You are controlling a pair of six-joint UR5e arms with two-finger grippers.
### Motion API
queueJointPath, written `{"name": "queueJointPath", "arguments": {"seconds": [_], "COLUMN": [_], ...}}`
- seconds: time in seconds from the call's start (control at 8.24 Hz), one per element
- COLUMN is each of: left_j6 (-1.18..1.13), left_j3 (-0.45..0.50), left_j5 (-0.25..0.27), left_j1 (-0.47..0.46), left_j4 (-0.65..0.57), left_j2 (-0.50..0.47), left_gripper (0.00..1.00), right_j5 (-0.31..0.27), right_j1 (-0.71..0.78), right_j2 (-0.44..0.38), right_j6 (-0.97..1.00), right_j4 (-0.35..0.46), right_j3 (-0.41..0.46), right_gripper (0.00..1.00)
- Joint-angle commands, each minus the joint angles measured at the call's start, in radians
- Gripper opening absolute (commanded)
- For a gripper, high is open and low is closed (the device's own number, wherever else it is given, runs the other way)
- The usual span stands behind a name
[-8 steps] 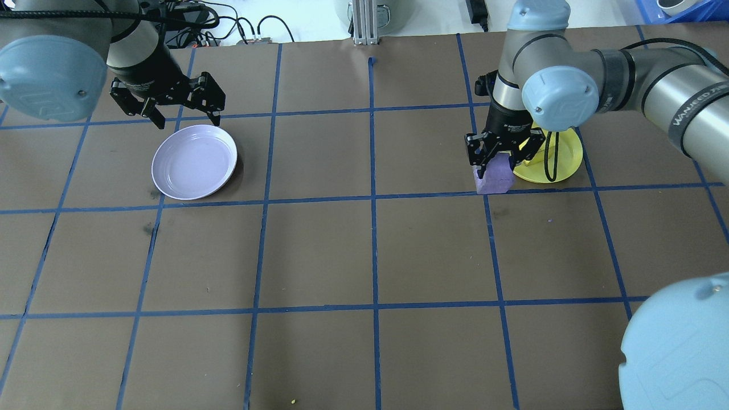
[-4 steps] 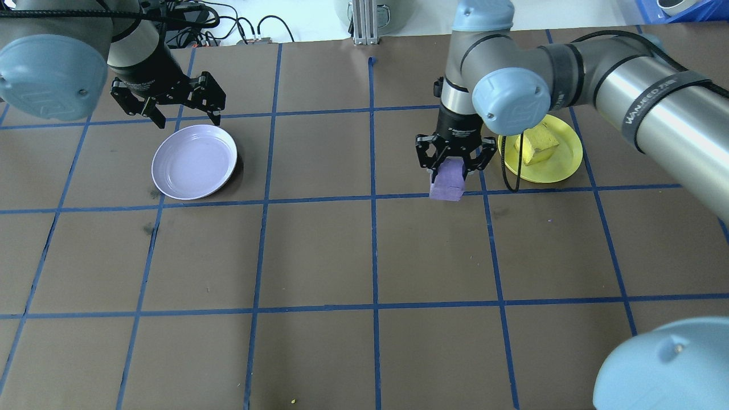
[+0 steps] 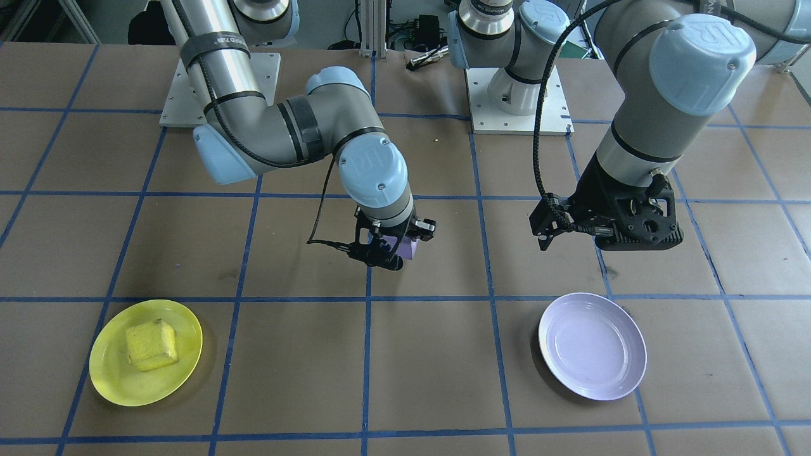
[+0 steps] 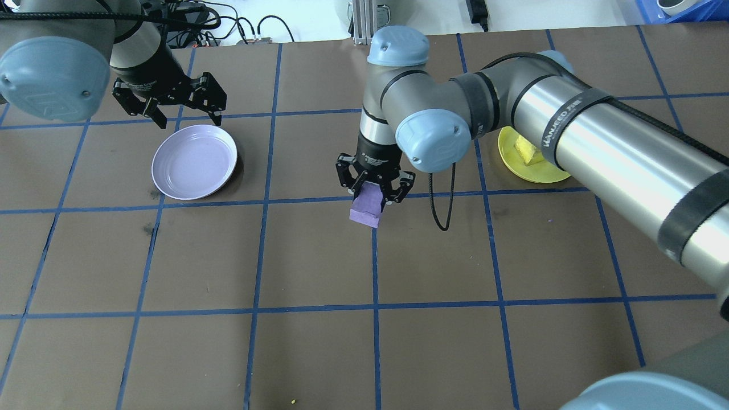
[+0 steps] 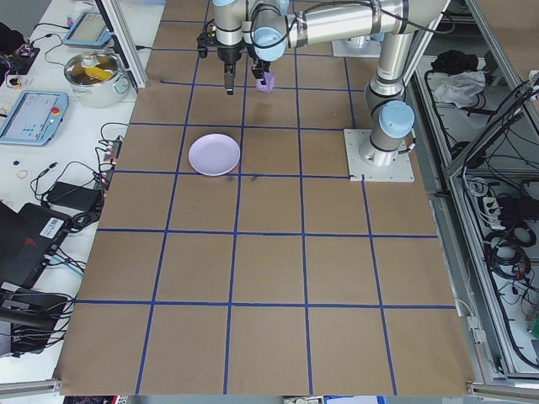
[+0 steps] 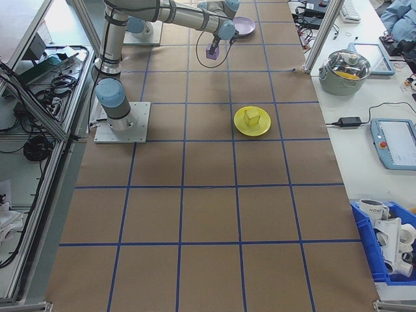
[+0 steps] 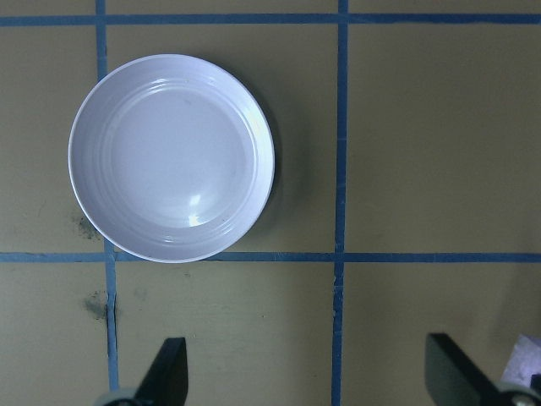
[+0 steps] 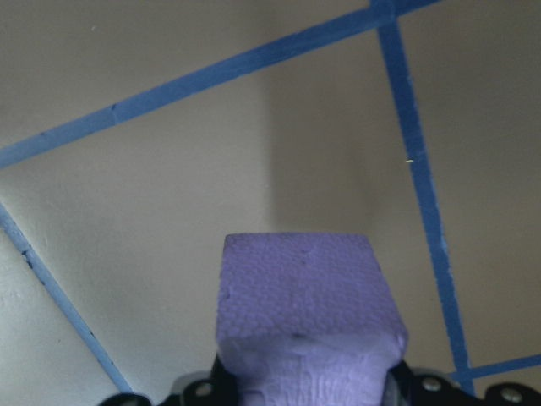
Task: Sort blocks by color into plates
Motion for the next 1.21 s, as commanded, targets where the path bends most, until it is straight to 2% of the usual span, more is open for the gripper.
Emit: {"name": "queueJointPath", "arguments": {"seconds": [0.0, 0.12, 0.24, 0.36, 0.49, 0.73, 0.85, 0.97, 1.09], "left_j6": [0.0, 0.0, 0.0, 0.0, 0.0, -0.003, -0.005, -0.005, -0.005], "left_j3": [0.0, 0.0, -0.003, -0.008, -0.011, -0.012, -0.014, -0.014, -0.013], "left_j5": [0.0, 0.0, 0.0, 0.0, -0.001, -0.001, -0.001, -0.003, -0.003], "left_j1": [0.0, 0.0, -0.001, -0.002, -0.002, -0.002, -0.002, -0.002, -0.003], "left_j4": [-0.003, -0.002, -0.003, -0.005, 0.003, 0.001, 0.001, 0.003, 0.003], "left_j2": [0.002, 0.004, 0.008, 0.011, -0.001, -0.008, -0.006, -0.009, -0.009], "left_gripper": [1.0, 1.0, 1.0, 1.0, 1.0, 1.0, 1.0, 1.0, 1.0], "right_j5": [-0.073, -0.07, -0.072, -0.082, -0.075, -0.062, -0.043, 0.0, 0.0], "right_j1": [0.091, 0.091, 0.097, 0.118, 0.132, 0.105, 0.062, -0.011, -0.076], "right_j2": [0.034, 0.041, 0.054, 0.08, 0.093, 0.081, 0.047, 0.0, -0.059], "right_j6": [-0.093, -0.109, -0.138, -0.13, -0.107, -0.105, -0.116, -0.19, -0.34], "right_j4": [-0.074, -0.124, -0.16, -0.186, -0.197, -0.185, -0.169, -0.052, 0.022], "right_j3": [0.0, -0.002, -0.002, -0.002, -0.002, -0.003, -0.009, -0.025, -0.028], "right_gripper": [0.05, 0.18, 0.24, 0.79, 1.0, 1.0, 1.0, 1.0, 1.0]}}
